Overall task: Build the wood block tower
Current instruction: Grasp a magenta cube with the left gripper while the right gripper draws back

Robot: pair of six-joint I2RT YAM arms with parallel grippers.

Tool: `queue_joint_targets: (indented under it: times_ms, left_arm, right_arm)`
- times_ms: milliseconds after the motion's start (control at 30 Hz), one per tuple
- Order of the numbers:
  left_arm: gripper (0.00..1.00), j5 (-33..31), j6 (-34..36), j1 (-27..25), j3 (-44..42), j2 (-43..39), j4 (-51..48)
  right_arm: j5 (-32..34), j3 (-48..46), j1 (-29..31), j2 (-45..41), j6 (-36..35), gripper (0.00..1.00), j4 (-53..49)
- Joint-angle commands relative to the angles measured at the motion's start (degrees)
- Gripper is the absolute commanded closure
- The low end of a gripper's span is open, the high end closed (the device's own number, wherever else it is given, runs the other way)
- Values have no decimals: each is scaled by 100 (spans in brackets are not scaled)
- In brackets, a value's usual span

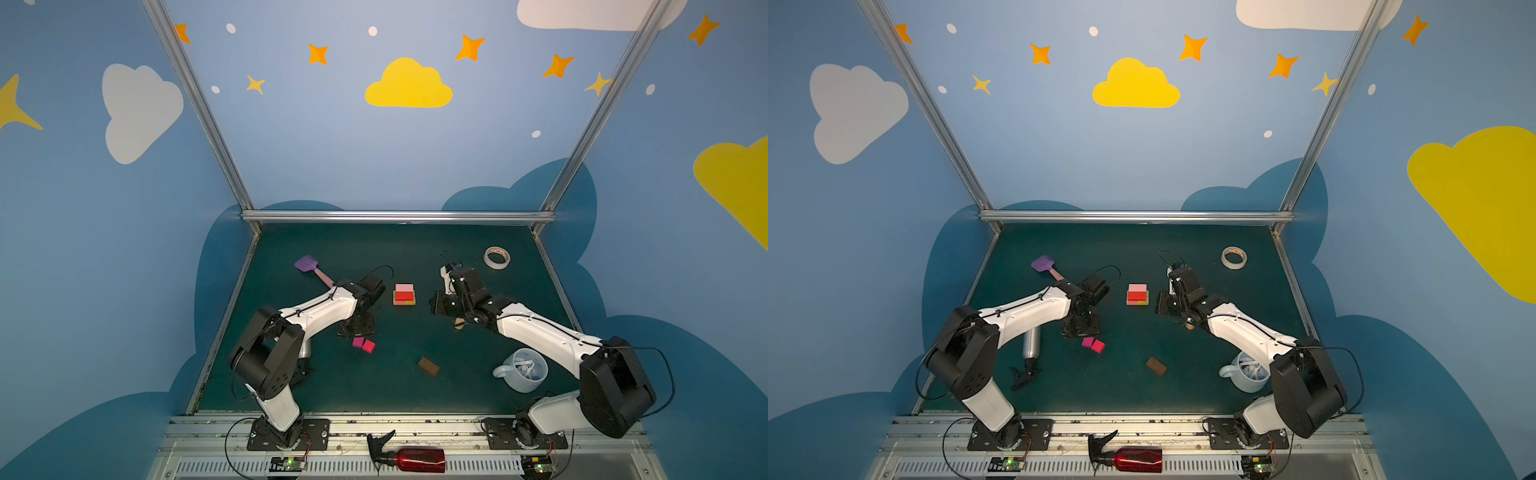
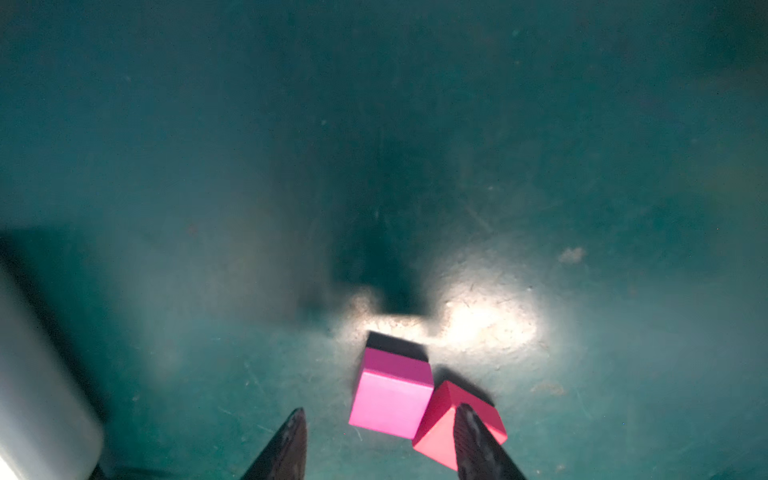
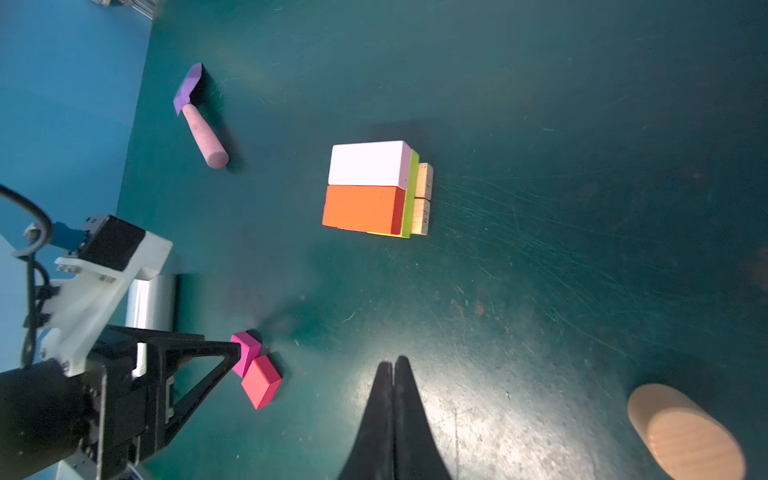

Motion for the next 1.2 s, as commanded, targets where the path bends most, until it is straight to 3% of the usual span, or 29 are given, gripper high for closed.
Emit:
queue_joint_targets:
  times_ms: [0,1167]
  left_arm:
    - [47,-28,9,-1,-2,164,12]
    - [59,185,-89,-4,-370,174,220]
  right_arm:
    - [-7,-81,49,38,55,100,81]
    - [64,-81,75,114,75,100,53]
